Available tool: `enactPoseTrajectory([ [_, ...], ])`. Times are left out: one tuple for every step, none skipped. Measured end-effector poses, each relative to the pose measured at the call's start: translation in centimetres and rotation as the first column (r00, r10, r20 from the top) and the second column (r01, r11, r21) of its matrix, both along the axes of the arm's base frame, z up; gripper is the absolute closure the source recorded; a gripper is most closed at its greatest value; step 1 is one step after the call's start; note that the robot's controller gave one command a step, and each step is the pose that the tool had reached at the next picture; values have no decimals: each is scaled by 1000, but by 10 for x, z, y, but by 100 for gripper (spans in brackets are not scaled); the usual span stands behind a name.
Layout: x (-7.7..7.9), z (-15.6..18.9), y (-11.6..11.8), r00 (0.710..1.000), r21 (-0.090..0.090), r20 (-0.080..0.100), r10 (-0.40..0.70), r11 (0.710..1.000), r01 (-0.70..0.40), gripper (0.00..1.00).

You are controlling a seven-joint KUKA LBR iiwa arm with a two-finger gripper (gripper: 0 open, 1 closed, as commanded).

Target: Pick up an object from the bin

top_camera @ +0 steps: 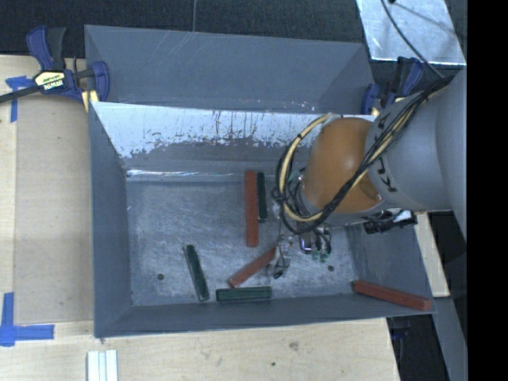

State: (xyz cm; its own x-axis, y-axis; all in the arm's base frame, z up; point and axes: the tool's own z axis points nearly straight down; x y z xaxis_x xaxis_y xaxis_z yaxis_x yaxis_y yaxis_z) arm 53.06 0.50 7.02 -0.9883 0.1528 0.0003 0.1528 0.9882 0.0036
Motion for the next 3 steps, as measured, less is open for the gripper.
enactPoseTrajectory([
  [-1,0,-5,1000,-4,-1,-2,1000,2,100],
  [48,129,-6,1000,-4,13,-7,1000,7,100],
  [59,173,-54,968,-8,7,252,968,-252,100],
])
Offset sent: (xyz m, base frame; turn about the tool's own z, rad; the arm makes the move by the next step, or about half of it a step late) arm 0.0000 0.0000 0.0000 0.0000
